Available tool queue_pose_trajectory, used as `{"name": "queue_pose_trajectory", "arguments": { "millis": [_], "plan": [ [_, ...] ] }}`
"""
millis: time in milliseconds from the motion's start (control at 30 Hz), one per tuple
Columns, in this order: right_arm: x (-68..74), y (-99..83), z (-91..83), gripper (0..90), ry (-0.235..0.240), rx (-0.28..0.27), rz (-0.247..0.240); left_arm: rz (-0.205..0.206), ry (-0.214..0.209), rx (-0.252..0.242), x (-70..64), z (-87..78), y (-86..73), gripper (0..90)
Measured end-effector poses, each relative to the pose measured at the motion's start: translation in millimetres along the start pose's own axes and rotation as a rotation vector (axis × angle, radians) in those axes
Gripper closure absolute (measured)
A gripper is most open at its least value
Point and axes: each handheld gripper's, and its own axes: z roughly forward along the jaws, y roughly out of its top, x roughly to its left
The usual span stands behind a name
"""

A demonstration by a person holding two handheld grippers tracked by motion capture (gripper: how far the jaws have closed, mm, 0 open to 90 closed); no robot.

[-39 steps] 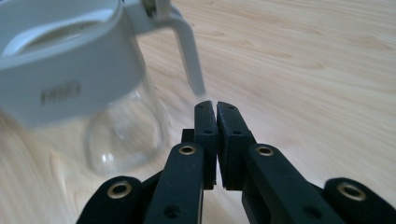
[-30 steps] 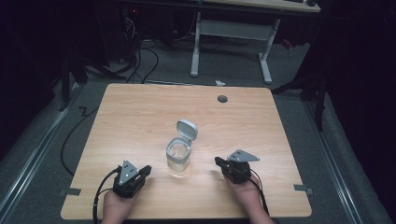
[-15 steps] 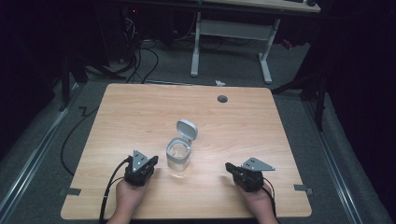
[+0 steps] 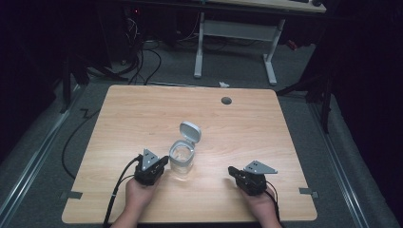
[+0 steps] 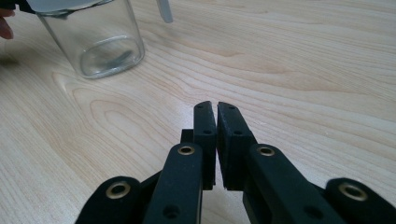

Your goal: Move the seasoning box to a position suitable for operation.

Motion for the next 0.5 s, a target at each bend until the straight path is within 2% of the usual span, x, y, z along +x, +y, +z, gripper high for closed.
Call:
{"name": "queue_pose_trajectory", "arguments": {
  "millis": [233,500],
  "plan": [
    [-0.5,-0.3,-0.7,86.7,0.003,0.002,0.006,-0.002,-0.009,0.003,-5.4,-2.7,-1.3,90.0],
    [0.4,-0.8,0.7,86.6,0.007,0.004,0.006,0.004,-0.051,0.015,-20.9,-10.0,-7.3,90.0]
  ]
}}
